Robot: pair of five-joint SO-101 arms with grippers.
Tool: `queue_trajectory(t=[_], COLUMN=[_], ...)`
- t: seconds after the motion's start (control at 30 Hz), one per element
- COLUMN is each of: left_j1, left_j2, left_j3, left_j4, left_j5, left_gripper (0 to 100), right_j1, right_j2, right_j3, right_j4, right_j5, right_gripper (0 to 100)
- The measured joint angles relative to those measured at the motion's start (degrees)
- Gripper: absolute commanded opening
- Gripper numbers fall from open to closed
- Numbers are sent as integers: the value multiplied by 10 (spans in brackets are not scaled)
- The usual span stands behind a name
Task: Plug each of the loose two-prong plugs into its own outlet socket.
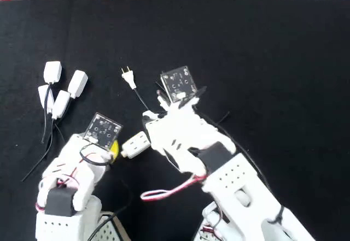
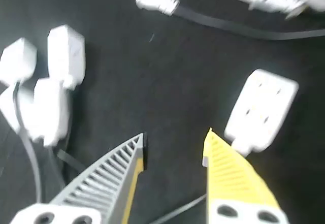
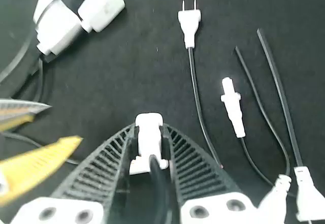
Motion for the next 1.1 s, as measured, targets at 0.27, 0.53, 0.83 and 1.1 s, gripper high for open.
queue_trajectory(t=[0.27,0.53,0.83,1.1], left_j1=[-178,-282,-287,-287], left_j2=[-4,-5,-4,-4], left_j3=[40,65,79,79], left_j4=[8,-6,-16,-16], left_j5=[-14,-13,-18,-18], left_gripper=[191,191,191,191], right_j1=[-27,-29,-29,-33], right_j2=[175,260,322,342], right_j3=[-49,-97,-117,-131], right_j4=[3,25,25,12], right_j5=[55,85,84,82], right_gripper=[11,11,11,11])
